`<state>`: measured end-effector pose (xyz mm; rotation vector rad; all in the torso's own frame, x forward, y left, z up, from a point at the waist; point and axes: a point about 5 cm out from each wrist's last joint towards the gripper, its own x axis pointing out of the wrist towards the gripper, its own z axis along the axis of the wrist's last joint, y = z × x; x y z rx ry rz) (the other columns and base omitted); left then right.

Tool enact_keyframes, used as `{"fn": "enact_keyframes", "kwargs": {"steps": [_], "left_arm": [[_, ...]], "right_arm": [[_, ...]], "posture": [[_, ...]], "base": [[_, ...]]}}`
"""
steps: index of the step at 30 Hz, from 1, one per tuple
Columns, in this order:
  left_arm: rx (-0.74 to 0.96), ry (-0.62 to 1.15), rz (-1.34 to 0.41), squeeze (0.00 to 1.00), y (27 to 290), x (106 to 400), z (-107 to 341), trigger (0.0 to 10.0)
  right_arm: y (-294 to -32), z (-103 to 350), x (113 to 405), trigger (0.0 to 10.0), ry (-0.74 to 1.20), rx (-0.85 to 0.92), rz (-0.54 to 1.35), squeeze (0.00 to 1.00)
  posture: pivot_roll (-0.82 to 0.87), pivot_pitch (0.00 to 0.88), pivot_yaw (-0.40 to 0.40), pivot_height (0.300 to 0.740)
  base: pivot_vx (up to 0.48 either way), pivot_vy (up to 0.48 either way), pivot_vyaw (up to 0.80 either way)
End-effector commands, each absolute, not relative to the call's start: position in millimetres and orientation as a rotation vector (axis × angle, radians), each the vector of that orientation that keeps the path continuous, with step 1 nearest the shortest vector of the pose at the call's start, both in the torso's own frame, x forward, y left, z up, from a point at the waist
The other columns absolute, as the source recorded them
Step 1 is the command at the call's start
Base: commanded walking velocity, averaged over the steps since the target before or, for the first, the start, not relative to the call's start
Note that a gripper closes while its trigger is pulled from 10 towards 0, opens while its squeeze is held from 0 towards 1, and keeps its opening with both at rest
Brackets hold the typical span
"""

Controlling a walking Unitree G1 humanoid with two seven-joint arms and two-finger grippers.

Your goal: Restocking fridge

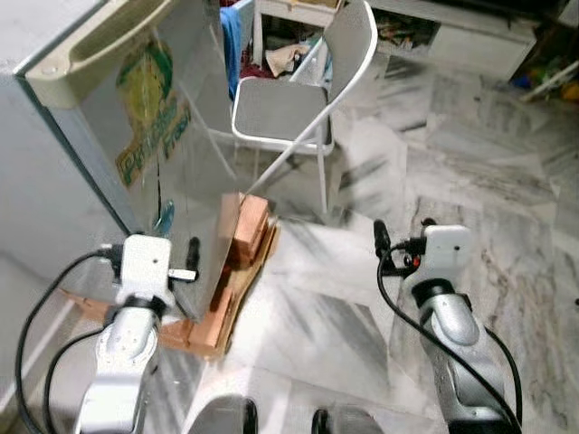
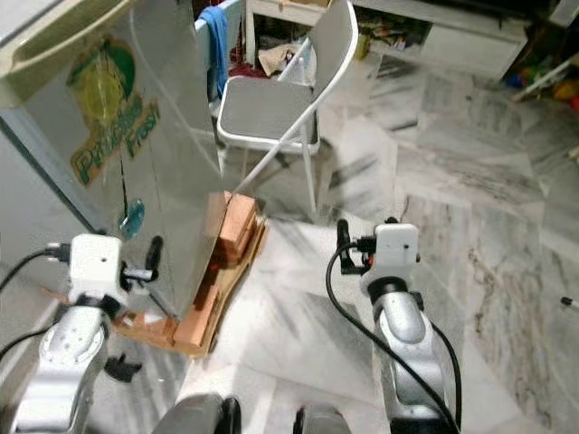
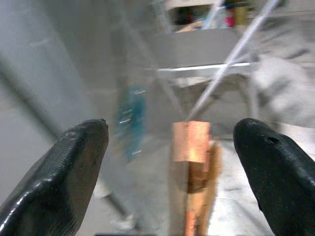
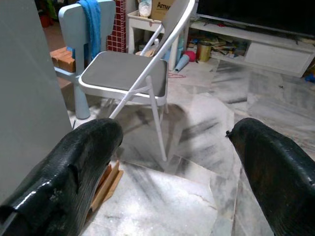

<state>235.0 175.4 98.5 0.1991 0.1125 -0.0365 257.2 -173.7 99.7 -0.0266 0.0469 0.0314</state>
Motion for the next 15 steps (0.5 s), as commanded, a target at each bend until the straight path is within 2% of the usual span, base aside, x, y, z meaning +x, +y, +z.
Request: {"fn": "enact_keyframes", "kwargs": {"steps": [1,4,6,12,15], "left_arm": [[0.193,0.115,-0.044,0.0,175.9,235.4,98.2,10.0],[0.186,0.12,-0.038,0.0,177.9,236.4,97.4,10.0],[0.185,0.117,-0.042,0.0,177.7,236.6,97.3,10.0],[0.182,0.109,-0.058,0.0,173.4,235.6,97.3,10.0],[0.175,0.109,-0.066,0.0,171.7,234.3,97.3,10.0]], "right_arm": [[-180.3,94.8,254.9,10.0,0.079,-0.032,0.013,0.0],[-181.1,93.6,254.6,10.0,0.083,-0.026,0.01,0.0],[-180.8,93.5,254.3,10.0,0.081,-0.026,0.013,0.0],[-179.5,93.7,254.6,10.0,0.078,-0.029,0.026,0.0],[-179.1,93.3,255.7,10.0,0.081,-0.027,0.032,0.0]], "posture": [[0.06,0.084,-0.035,0.74],[0.05,0.084,-0.035,0.74],[0.05,0.082,-0.035,0.74],[0.05,0.084,-0.039,0.74],[0.06,0.091,-0.041,0.74]], "base": [[0.0,0.0,0.0],[0.0,0.0,-0.68],[0.0,0.48,-0.53],[0.0,0.48,0.0],[0.0,0.109,0.0]]}}
